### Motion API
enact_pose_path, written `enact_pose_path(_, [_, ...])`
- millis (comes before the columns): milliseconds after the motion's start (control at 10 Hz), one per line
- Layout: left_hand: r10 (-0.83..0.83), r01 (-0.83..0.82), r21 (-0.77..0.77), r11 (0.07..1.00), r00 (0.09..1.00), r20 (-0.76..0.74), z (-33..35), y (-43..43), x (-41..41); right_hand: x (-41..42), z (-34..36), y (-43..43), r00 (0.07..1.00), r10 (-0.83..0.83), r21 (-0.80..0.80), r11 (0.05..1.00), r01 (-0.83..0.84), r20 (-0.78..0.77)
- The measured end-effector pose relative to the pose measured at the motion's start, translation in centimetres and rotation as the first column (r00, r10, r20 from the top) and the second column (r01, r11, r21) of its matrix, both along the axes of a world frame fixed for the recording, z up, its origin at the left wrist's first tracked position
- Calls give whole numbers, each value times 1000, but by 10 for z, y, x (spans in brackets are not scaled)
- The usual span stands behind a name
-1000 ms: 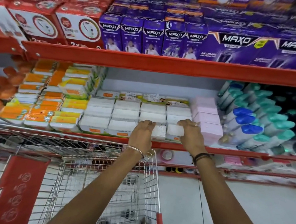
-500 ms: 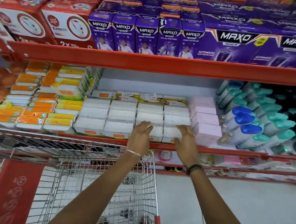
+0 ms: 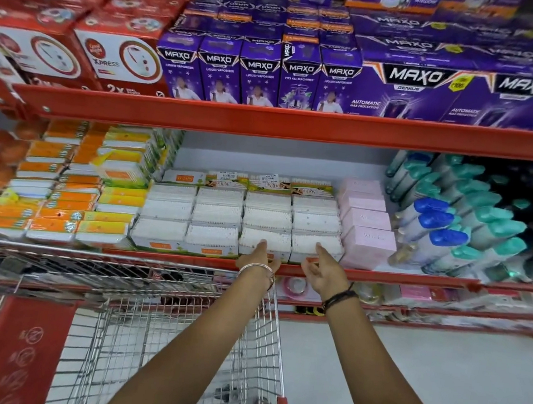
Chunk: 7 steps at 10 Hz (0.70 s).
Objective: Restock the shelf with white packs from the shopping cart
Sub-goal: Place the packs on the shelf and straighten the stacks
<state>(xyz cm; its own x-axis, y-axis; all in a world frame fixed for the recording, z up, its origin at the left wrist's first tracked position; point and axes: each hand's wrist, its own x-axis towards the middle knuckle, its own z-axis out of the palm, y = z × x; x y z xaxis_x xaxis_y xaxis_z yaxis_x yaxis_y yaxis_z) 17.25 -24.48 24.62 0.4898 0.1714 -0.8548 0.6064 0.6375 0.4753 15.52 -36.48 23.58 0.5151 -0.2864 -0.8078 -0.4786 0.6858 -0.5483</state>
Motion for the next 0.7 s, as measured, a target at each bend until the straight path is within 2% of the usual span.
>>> enact_pose_path(300, [-58, 58, -22, 998, 998, -8, -5, -6, 15, 10, 0, -4, 995, 96, -56, 994, -93, 40])
enact_pose_path(500, [-91, 91, -7, 996, 996, 0, -5, -3, 15, 8, -3, -4, 998, 55, -14, 998, -55, 43])
enact_pose_path(600, [-158, 158, -24, 987, 987, 12, -6, 1, 14, 5, -1, 1, 999, 2, 3, 1000, -2, 32])
enact_pose_path(700, [-104, 104, -10, 994, 994, 26, -5, 15, 3, -1, 2, 21, 999, 12, 22, 1000, -13, 36])
